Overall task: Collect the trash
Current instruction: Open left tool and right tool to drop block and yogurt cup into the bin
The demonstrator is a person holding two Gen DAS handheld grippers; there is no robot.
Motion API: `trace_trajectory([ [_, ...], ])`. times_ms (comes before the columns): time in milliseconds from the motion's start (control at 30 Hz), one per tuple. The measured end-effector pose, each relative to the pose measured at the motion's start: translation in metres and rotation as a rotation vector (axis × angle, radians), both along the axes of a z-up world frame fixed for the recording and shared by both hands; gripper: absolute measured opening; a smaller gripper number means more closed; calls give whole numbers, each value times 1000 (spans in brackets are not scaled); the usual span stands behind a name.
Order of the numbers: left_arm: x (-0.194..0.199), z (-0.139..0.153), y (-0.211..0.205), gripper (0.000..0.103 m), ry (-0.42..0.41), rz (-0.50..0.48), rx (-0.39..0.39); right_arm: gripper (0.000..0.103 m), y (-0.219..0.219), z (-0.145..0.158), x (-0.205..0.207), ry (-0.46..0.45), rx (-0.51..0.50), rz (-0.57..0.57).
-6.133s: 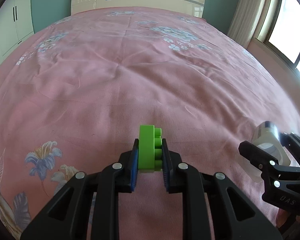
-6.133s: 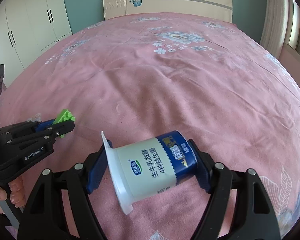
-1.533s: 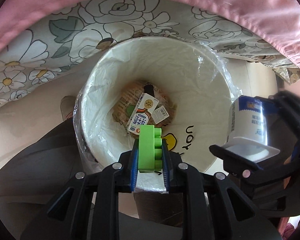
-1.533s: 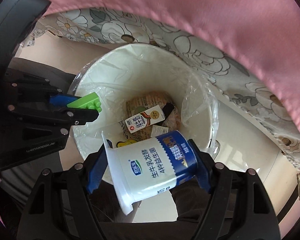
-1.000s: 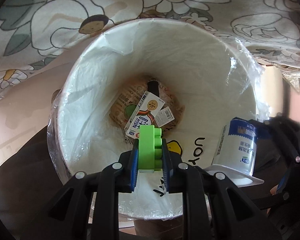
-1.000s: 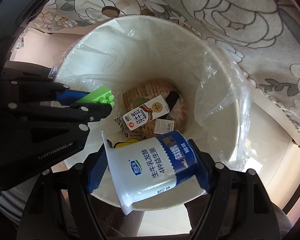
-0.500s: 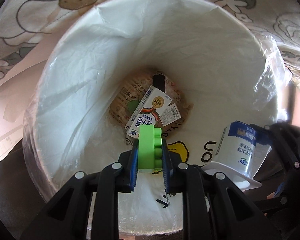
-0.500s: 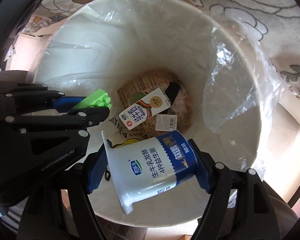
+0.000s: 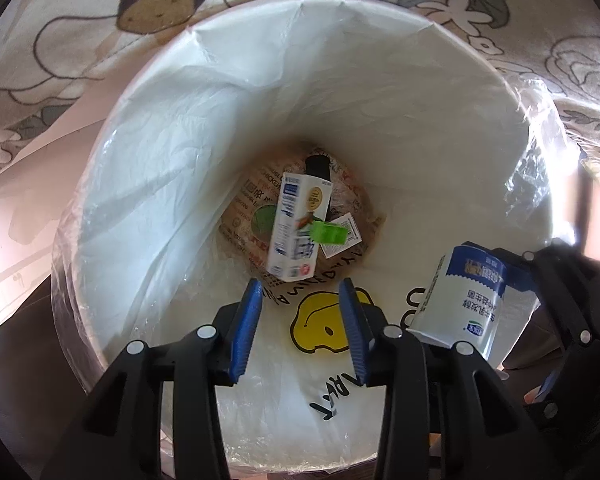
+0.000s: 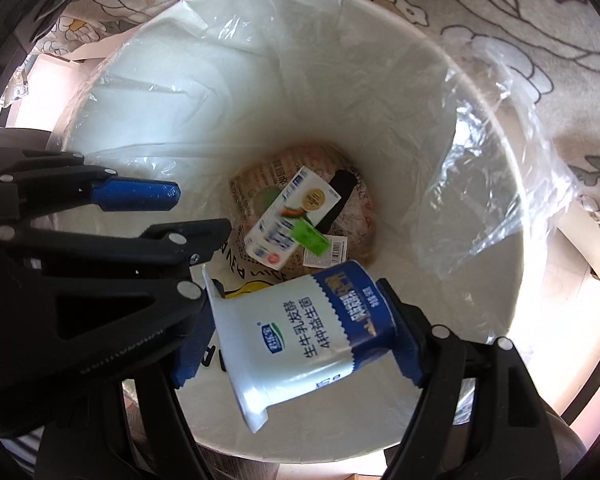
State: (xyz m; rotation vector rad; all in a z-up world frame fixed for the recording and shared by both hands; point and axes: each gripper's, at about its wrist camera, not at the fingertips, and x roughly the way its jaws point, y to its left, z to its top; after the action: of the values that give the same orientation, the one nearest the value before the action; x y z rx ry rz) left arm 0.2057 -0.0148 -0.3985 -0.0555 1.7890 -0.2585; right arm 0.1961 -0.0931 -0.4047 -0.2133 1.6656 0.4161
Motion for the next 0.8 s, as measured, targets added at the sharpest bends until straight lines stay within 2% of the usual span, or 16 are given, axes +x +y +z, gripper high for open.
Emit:
trace_trajectory([
  [200,0,6,3,48,-20,14,-17,76,-1,14,-1,-70,-19,22],
  [533,0,15,8,48,-44,21,6,76,-8,26,-2,-83,-36,11],
  [667,-4,28,13,48,-69,27,35,76,-12,41,-5,-96,-29,-7],
  [800,-12,57,15,48,-135,22,16,76,-18,71,-9,-157,-16,-18],
])
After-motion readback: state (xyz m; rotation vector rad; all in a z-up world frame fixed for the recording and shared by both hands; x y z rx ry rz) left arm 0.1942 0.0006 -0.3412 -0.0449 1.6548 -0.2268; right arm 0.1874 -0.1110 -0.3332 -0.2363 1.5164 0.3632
